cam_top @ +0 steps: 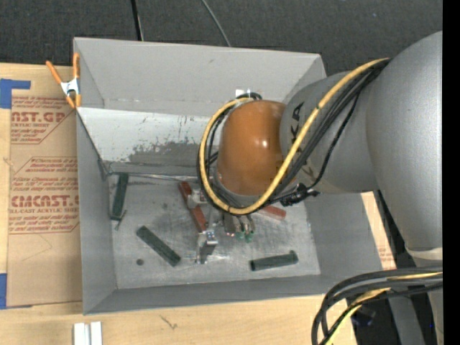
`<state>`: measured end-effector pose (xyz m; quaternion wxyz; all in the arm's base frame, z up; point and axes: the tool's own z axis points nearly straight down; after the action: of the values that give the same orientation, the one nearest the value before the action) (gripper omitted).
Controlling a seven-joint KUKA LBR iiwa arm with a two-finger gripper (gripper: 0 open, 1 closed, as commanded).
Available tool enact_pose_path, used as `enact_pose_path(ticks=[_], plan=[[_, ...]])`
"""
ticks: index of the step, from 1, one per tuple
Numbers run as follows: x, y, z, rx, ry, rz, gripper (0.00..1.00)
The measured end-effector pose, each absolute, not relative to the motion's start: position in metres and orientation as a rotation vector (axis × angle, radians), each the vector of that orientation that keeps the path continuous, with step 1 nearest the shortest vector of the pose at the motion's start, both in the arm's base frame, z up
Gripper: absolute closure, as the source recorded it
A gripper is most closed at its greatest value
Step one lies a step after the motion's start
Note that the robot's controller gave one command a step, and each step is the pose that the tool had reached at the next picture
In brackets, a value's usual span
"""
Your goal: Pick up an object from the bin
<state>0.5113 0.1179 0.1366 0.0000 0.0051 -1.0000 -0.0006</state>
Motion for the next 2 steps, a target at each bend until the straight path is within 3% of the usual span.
enact_pose_path(ticks=[1,2], plan=[[0.4855,0.1533,0.0719,0.233,-3.127,-0.001,1.00],[0.4856,0.1532,0.0719,0.233,-3.127,-0.002,1.00]])
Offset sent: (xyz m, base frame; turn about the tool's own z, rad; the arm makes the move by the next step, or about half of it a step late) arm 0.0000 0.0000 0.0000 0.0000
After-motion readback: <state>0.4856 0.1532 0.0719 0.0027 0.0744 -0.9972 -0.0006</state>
